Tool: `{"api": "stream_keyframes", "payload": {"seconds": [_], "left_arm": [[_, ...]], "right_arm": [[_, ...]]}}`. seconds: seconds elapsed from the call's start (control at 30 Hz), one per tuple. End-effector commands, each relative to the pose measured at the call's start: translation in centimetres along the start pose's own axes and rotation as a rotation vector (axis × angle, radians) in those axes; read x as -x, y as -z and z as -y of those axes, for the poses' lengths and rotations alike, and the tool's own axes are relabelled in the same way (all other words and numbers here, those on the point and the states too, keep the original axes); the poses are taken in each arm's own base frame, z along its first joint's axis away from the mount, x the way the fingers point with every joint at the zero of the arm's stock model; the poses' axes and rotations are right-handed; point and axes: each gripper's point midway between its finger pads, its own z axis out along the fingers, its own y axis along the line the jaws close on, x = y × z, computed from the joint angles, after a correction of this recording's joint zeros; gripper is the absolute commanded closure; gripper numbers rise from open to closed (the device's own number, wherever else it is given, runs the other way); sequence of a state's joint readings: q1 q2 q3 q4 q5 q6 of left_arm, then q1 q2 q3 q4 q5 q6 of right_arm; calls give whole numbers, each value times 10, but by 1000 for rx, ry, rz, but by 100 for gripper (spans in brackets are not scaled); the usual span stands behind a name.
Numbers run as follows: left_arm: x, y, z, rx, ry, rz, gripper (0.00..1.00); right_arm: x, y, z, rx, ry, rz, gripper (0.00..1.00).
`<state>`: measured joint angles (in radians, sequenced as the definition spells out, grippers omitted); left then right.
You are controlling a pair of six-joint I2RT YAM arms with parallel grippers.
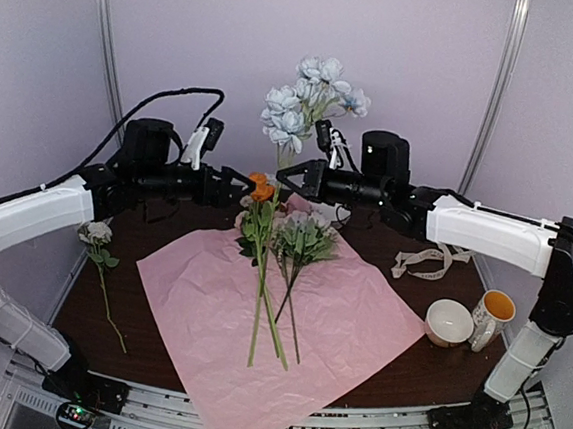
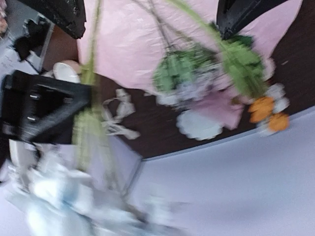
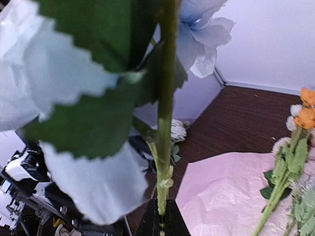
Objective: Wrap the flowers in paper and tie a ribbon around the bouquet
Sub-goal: Pass from the left arm to the right, then place the fake flower on the flattened wrapping paper.
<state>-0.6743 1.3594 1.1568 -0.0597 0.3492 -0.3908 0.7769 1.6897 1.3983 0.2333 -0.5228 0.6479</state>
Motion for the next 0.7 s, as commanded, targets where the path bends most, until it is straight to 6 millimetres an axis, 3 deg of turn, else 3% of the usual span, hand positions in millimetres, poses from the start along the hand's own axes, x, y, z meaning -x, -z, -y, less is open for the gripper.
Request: {"api": "stream_keyframes", "payload": {"seconds": [0.0, 0.07, 0.13, 0.2, 0.3, 0.33, 0.5, 0.67], "left_arm": [[-54, 65, -163, 658, 375, -132, 7], [-104, 112, -214, 903, 539, -245, 10], [-141, 149, -241, 1047, 626, -301, 10], [-163, 177, -256, 1156, 668, -314, 10], [-183, 215, -269, 1319, 688, -320, 10], [-192, 227, -274, 1357, 718, -327, 10], [-245, 261, -283, 1428, 921, -389, 4], [-273, 256, -281, 1416, 996, -412, 2]], "right_arm": [[-56, 7, 91, -370, -81, -183, 100], [-80, 10, 110, -426, -116, -236, 100], [-97, 14, 127, -477, -150, -264, 100], [-111, 17, 141, -519, -174, -287, 100], [-123, 20, 160, -582, -182, -302, 81], [-127, 22, 165, -598, -188, -308, 70], [-129, 26, 172, -619, -190, -306, 64], [-115, 30, 163, -607, -144, -274, 64]]}}
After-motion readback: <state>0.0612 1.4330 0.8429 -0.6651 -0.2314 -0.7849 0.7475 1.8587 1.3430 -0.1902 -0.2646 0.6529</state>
